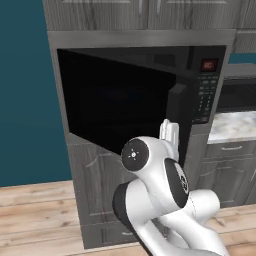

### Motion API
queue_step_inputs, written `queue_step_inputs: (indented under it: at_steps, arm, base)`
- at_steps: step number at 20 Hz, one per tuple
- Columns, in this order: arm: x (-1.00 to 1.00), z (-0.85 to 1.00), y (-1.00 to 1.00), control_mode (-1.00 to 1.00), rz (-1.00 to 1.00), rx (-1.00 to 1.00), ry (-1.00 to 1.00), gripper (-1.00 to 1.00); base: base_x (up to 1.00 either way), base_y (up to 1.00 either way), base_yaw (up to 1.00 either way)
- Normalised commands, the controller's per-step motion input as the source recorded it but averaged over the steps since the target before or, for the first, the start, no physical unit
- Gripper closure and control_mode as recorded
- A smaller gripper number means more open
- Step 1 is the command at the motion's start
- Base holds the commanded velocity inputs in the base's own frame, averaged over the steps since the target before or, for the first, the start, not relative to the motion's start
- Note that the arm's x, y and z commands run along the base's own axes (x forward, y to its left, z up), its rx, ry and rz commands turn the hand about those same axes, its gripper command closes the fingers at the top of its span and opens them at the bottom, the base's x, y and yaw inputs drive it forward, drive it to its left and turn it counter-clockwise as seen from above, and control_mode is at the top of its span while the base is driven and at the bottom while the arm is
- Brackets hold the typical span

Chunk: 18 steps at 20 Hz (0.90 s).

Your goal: Transport the steak from the fridge to the microwave and turn on the microwave.

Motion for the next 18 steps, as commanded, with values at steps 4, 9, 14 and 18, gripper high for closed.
queue_step_inputs:
  at_steps: [4, 9, 14, 18]
  arm:
    - [0.51, -0.14, -0.32, -1.0, 0.0, 0.0, 0.0, -1.0]
    - [0.53, -0.13, -0.31, -1.0, 0.0, 0.01, 0.0, -1.0]
    - [0.6, -0.16, -0.28, -1.0, 0.04, 0.02, 0.0, -1.0]
    - [0.66, -0.15, -0.27, -1.0, 0.13, 0.05, 0.0, -1.0]
  base:
    - [0.0, 0.0, 0.0]
    - [0.0, 0.0, 0.0]
    - [0.0, 0.0, 0.0]
    - [0.0, 0.0, 0.0]
